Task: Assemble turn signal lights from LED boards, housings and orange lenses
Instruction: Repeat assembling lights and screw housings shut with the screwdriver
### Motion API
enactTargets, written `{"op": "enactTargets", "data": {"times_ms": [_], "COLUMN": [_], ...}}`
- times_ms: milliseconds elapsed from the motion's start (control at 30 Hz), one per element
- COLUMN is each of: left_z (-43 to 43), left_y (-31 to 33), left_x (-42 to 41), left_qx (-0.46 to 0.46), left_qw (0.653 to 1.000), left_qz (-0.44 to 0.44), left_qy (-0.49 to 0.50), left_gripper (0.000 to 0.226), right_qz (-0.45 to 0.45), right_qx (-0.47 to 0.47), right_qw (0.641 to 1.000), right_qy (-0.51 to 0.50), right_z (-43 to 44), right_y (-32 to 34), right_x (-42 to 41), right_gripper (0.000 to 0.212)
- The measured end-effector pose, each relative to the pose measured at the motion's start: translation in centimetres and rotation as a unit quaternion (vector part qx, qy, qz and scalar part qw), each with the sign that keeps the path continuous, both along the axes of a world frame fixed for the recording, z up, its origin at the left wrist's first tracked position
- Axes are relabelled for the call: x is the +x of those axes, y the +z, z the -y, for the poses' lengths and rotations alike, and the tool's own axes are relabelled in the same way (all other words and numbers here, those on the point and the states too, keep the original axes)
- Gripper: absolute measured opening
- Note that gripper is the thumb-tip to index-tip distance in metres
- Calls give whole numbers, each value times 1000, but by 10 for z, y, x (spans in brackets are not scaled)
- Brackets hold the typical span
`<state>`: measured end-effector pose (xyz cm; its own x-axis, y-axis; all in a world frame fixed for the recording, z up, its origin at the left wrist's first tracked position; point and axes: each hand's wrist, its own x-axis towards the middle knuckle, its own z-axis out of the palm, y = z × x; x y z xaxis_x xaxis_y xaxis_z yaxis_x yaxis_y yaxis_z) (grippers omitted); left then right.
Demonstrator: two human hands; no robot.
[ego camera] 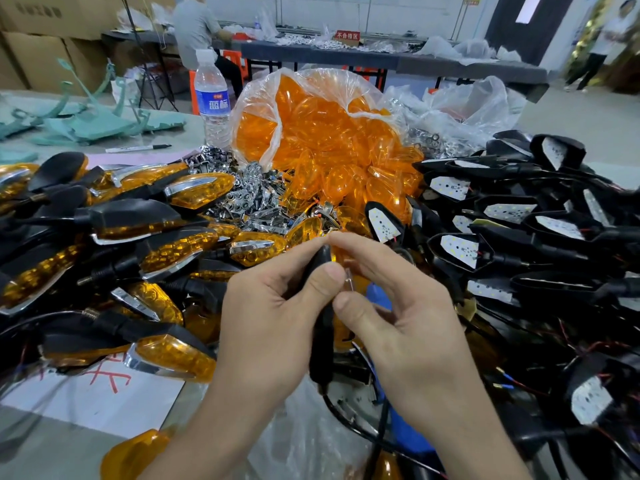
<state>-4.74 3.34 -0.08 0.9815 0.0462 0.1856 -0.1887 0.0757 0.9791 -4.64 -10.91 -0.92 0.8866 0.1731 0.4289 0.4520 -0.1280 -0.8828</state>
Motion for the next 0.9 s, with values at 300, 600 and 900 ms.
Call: {"op": "enactTargets", "data": {"times_ms": [300,600,900], "left_z": [2,1,4], "left_y": [-3,-5,-5], "left_x": [3,3,2], "left_qx": [4,-34,-29], "left_qw": [999,999,999], "left_qz": [-45,-21,-5], "left_qy": [-9,-32,-30], "left_gripper": [72,55,48], "right_qz": [-8,-21,-35], "right_qx": [61,92,94], "right_qw": [997,995,995], "right_qy": [-54,-30,-17], "right_z": [1,5,13], "right_y": [-2,2,3], "right_x": [0,1,2], "right_gripper": [60,55,60]}}
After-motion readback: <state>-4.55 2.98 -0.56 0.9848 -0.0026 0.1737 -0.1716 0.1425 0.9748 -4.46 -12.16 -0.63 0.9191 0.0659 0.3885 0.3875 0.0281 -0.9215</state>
